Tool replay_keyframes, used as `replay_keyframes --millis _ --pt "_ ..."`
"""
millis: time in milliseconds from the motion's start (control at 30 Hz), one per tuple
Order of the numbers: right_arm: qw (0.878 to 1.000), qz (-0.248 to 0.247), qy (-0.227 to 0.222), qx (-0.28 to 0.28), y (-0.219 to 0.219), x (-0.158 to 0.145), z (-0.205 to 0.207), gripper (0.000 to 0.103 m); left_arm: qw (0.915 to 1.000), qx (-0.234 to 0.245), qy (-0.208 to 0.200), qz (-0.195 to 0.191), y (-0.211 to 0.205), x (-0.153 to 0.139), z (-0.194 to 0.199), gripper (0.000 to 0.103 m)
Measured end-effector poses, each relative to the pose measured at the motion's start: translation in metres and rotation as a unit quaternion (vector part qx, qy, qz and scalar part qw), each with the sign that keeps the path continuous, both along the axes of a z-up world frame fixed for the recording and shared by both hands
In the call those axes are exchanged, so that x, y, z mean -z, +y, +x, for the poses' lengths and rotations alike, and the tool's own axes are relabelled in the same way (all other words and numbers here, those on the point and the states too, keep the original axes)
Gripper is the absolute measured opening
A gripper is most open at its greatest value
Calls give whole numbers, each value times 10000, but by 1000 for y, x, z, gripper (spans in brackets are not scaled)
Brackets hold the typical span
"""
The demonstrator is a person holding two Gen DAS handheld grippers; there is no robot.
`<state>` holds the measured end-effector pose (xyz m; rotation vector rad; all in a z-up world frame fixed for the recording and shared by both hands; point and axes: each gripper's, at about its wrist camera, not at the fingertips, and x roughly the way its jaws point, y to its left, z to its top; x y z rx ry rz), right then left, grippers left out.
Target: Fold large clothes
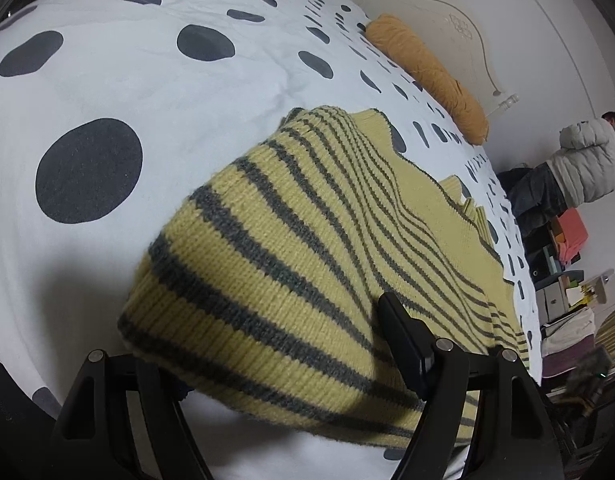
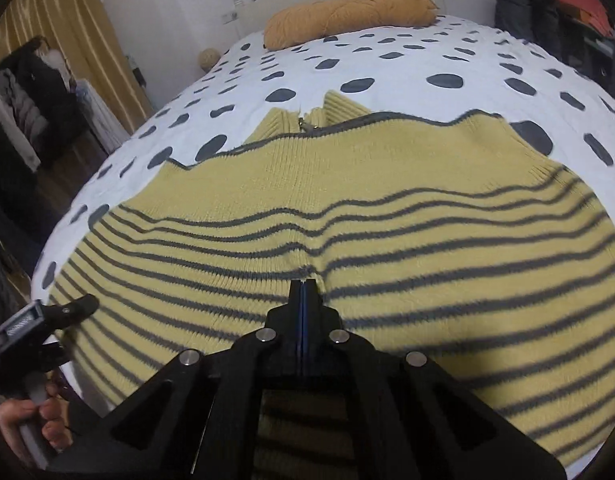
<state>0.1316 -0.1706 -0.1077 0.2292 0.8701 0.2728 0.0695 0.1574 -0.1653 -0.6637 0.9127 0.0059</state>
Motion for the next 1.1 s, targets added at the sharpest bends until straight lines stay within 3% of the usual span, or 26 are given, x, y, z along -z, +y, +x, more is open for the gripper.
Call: replay_keyframes --millis 133,200,267,367,500,633,833,933,1100 --pt "9984 70 -473 -308 16 -26 -32 0 9999 -20 -66 150 -3 0 2 75" --pt "9984 -143 -424 -353 28 -24 -32 0 9999 -57 -106 85 1 0 0 67" --pt "9988 -311 91 -374 36 6 -18 0 9996 -137 -185 -173 8 1 -3 55" --pt "9992 215 -162 -304 25 25 -21 0 9961 -116 -258 -832 21 5 -3 39" --pt "9991 249 -159 -288 24 23 -22 0 9939 -263 -392 -1001 23 3 -9 31" --pt "9991 254 -187 -277 25 23 -22 0 9928 -443 -680 -881 16 -9 -18 29" --pt "9991 131 -254 -319 27 21 -24 0 9909 -540 -685 -1026 16 -15 -14 29" --pt "9987 168 -373 -311 26 23 -27 0 9894 -282 -992 -1020 5 -43 -12 29" --pt "9973 439 -524 -267 20 28 -32 0 9828 632 -1545 -792 -48 -108 3 29"
